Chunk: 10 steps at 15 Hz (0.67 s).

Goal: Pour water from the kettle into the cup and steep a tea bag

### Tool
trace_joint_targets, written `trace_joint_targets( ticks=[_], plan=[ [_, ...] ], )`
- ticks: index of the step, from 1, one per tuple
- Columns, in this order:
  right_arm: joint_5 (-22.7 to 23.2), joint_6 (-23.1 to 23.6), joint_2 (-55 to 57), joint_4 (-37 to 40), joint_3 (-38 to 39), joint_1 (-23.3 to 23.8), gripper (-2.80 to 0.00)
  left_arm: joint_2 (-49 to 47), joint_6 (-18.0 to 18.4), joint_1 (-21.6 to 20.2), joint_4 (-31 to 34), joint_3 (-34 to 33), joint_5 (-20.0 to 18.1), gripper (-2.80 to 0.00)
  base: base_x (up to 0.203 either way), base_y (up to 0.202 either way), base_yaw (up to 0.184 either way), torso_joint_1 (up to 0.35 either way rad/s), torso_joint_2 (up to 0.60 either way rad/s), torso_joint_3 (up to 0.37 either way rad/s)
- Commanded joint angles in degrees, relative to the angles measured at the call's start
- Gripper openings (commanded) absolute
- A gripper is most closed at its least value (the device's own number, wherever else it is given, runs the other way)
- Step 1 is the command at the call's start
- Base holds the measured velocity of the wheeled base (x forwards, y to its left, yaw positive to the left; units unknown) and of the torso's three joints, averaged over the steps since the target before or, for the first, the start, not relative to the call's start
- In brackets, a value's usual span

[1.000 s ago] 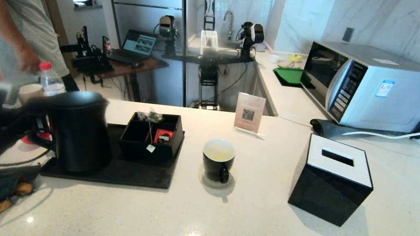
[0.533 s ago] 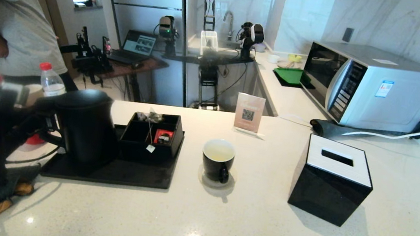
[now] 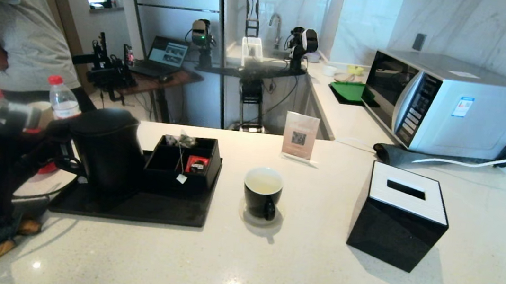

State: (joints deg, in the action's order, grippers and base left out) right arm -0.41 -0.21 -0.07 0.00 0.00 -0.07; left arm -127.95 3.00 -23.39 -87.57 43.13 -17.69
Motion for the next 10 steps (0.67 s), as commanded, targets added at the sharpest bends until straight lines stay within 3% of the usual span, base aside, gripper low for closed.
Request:
trace_joint_targets(
  ticks=[1,7,8,10],
  plan=[
    [0.0,-0.1,0.1,0.0,0.0,0.0,-2.80,-0.7,0.1,0.0,-2.4,0.0,-0.1,-2.80,0.000,0.000,0.000,0.000,0.00,0.000],
    [0.0,0.0,0.1,0.0,0.0,0.0,-2.80,-0.8,0.2,-0.1,-2.4,-0.3,-0.1,-2.80,0.000,0.000,0.000,0.000,0.00,0.000],
    [0.0,0.0,0.1,0.0,0.0,0.0,-2.80,-0.8,0.3,-0.1,-2.4,-0.3,0.1,0.00,0.000,0.000,0.000,0.000,0.00,0.000],
    [0.0,0.0,0.1,0.0,0.0,0.0,-2.80,-0.8,0.2,-0.1,-2.4,-0.6,0.6,0.00,0.000,0.000,0.000,0.000,0.00,0.000]
  ],
)
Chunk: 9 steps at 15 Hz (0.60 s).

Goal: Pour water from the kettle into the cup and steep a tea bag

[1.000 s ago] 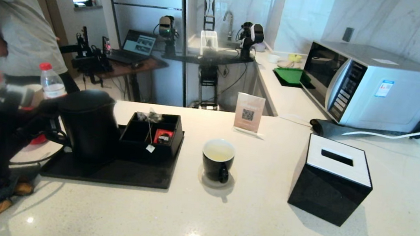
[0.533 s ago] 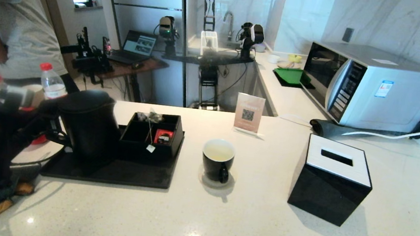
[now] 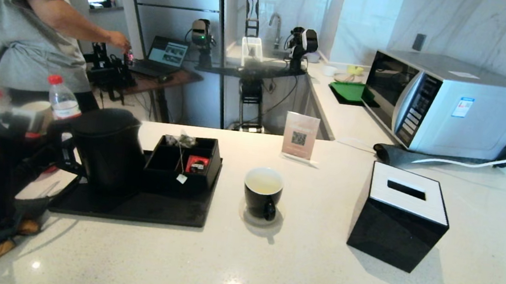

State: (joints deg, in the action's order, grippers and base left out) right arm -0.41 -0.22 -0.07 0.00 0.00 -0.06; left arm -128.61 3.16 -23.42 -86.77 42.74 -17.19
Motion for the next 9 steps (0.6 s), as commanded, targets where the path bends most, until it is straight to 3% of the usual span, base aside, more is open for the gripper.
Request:
trace_joint_targets(
  ticks=[1,9],
  plan=[
    [0.0,0.0,0.1,0.0,0.0,0.0,-2.80,-0.1,0.1,0.0,-3.2,-0.2,0.1,0.00,0.000,0.000,0.000,0.000,0.00,0.000],
    [0.0,0.0,0.1,0.0,0.0,0.0,-2.80,1.9,0.0,0.0,-3.2,-2.0,0.1,0.00,0.000,0.000,0.000,0.000,0.00,0.000]
  ],
)
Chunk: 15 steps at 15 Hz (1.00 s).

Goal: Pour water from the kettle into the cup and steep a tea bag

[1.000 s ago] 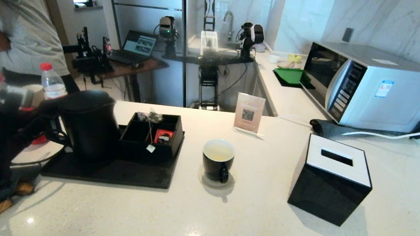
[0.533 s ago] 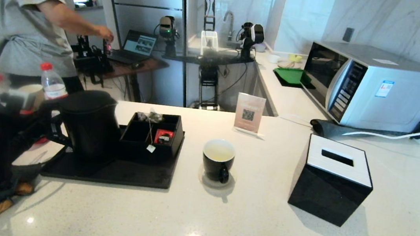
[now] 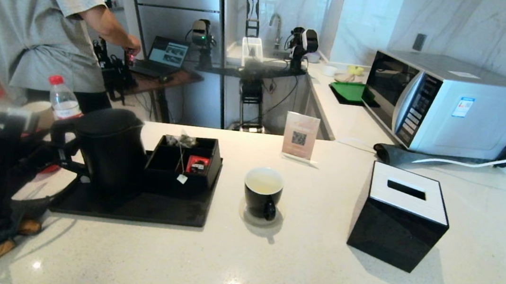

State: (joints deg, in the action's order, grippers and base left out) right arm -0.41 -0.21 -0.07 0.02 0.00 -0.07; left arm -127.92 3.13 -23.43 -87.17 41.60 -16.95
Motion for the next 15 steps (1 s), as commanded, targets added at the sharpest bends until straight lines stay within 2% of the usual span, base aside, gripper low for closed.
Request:
trace_joint_targets(
  ticks=[1,5,15],
  plan=[
    [0.0,0.0,0.1,0.0,0.0,0.0,-2.80,2.0,-0.2,0.0,-2.8,-1.9,-0.2,0.00,0.000,0.000,0.000,0.000,0.00,0.000],
    [0.0,0.0,0.1,0.0,0.0,0.0,-2.80,5.7,-0.3,-0.3,-2.8,-6.0,-0.2,0.00,0.000,0.000,0.000,0.000,0.00,0.000],
    [0.0,0.0,0.1,0.0,0.0,0.0,-2.80,17.4,-0.4,-1.5,-2.8,-21.0,-0.2,0.00,0.000,0.000,0.000,0.000,0.00,0.000]
  ],
)
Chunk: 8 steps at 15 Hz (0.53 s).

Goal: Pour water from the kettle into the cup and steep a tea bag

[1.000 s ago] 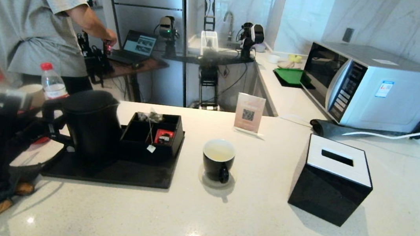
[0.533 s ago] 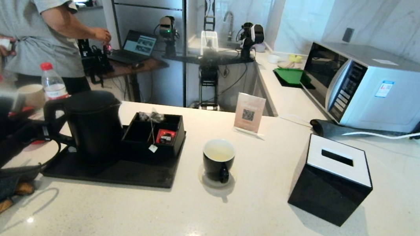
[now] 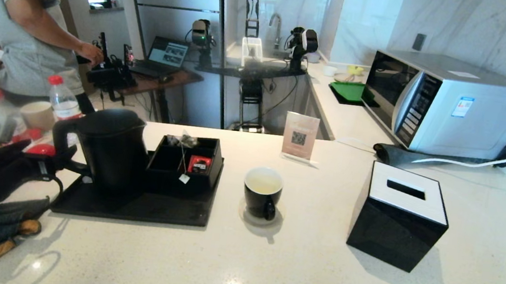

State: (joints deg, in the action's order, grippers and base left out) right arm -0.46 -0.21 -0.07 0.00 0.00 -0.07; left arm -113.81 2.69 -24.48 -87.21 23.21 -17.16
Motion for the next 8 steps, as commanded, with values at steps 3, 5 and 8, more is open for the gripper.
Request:
trace_joint_targets(
  ticks=[3,5,8],
  plan=[
    [0.0,0.0,0.1,0.0,0.0,0.0,-2.80,8.7,-0.3,-1.4,-2.7,-8.3,0.1,0.00,0.000,0.000,0.000,0.000,0.00,0.000],
    [0.0,0.0,0.1,0.0,0.0,0.0,-2.80,12.4,-0.4,-1.7,-2.7,-10.8,0.4,-1.54,0.000,0.000,0.000,0.000,0.00,0.000],
    [0.0,0.0,0.1,0.0,0.0,0.0,-2.80,16.9,-0.5,-1.8,-2.7,-14.0,1.8,-2.80,0.000,0.000,0.000,0.000,0.00,0.000]
  ],
)
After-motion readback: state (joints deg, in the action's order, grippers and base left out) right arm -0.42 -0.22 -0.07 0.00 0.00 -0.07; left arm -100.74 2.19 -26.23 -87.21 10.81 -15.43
